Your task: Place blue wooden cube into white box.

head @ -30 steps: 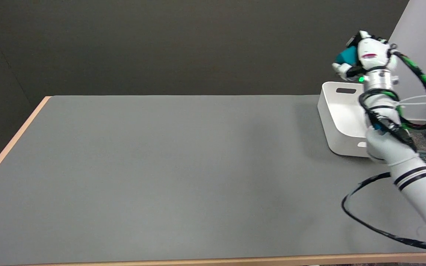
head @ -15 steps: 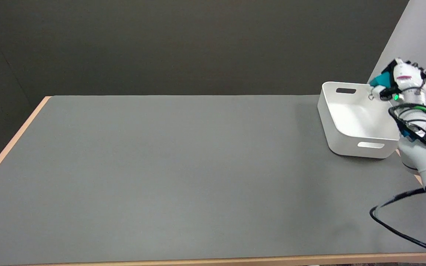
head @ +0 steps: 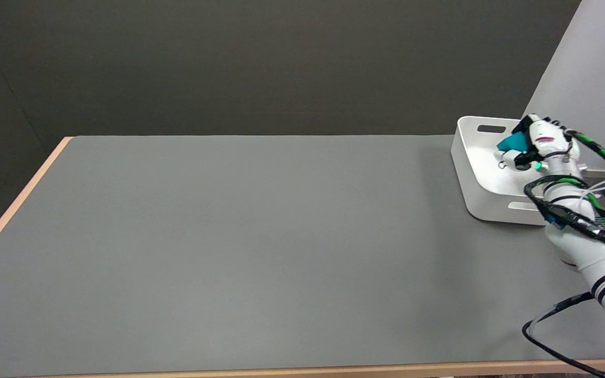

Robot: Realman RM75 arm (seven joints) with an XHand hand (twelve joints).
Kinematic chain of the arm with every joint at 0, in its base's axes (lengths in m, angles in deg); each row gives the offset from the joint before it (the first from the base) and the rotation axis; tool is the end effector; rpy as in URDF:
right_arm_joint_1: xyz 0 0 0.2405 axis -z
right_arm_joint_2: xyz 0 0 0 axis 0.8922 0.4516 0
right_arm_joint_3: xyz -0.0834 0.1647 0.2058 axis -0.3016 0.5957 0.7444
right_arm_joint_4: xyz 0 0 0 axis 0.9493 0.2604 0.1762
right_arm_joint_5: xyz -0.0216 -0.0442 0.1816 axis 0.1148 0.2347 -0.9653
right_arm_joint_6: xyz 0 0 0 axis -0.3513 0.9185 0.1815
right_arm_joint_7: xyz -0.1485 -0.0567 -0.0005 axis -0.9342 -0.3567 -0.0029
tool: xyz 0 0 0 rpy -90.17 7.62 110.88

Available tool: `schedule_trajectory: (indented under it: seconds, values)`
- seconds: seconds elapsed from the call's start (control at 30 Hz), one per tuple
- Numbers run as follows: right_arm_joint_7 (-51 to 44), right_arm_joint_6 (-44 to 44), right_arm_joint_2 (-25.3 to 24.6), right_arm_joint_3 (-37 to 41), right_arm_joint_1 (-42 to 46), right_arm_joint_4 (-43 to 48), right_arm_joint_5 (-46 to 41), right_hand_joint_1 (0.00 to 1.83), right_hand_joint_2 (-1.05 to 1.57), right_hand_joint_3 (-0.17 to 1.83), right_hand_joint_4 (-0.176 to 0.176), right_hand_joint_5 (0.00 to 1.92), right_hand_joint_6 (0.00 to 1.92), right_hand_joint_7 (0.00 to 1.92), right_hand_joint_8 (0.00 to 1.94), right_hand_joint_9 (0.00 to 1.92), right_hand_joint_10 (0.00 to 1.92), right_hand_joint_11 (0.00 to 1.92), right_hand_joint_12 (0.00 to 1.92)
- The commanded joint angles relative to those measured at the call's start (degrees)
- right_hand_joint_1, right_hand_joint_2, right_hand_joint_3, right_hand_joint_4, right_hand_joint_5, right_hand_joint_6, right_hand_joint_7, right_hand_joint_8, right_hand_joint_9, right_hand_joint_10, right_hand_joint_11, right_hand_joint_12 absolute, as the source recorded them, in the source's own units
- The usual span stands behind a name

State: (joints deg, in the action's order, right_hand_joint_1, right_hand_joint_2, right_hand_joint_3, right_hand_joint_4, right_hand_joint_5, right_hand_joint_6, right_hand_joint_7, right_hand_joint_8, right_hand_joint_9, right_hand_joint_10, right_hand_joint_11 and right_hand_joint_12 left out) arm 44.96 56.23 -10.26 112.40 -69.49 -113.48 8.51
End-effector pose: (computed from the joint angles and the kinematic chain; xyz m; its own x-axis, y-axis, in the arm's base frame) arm -0.2481 -0.3155 0.5831 0.9411 0.2552 0.2217 -0.3330 0.5873 0.7377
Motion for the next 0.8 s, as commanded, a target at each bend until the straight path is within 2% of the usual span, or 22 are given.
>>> schedule_trajectory:
  seconds: [0.03, 0.07, 0.13, 0.2, 0.27, 0.37, 0.53, 0.67, 0.8]
  values:
    - [5.57, -0.75, -5.70, 0.58, 2.50, -1.92, -3.30, 1.00, 1.10, 0.49, -0.115, 0.29, 1.46, 0.44, 1.56, 0.47, 1.63, 0.00, 1.92]
    - [5.57, -0.63, -6.30, 1.27, 2.55, -2.13, -3.59, 1.00, 0.81, 0.87, -0.136, 0.29, 1.16, 0.37, 1.28, 0.45, 1.47, 0.00, 1.89]
    - [5.57, -0.10, -6.98, 2.59, 2.55, -2.44, -3.20, 0.74, 0.70, 0.90, -0.097, 0.13, 0.40, 0.13, 0.36, 0.05, 0.68, 0.03, 1.26]
    - [5.57, -0.07, -7.14, 2.84, 2.67, -2.86, -3.11, 0.58, 0.59, 0.89, -0.063, 0.03, 0.15, 0.00, 0.00, 0.00, 0.00, 0.00, 0.78]
    - [5.57, 0.23, -7.02, 2.88, 2.79, -3.53, -2.99, 0.55, 0.56, 0.85, -0.051, 0.00, 0.12, 0.00, 0.00, 0.00, 0.00, 0.00, 0.67]
    - [5.57, 0.94, -6.25, 2.88, 3.07, -5.09, -2.31, 0.53, 0.62, 0.71, -0.056, 0.00, 0.06, 0.00, 0.00, 0.00, 0.00, 0.00, 0.48]
    - [9.24, 0.75, -3.87, 2.84, 4.16, -9.23, 4.59, 0.52, 0.61, 0.70, -0.055, 0.00, 0.05, 0.00, 0.00, 0.00, 0.00, 0.00, 0.44]
    - [24.99, -1.96, -2.35, 2.51, 5.93, -15.90, 15.36, 0.48, 0.61, 0.69, -0.047, 0.00, 0.03, 0.00, 0.00, 0.00, 0.00, 0.00, 0.44]
    - [45.11, -2.38, -2.19, 1.00, 7.44, -27.71, 25.28, 0.41, 0.65, 0.71, -0.029, 0.00, 0.03, 0.00, 0.00, 0.00, 0.00, 0.00, 0.46]
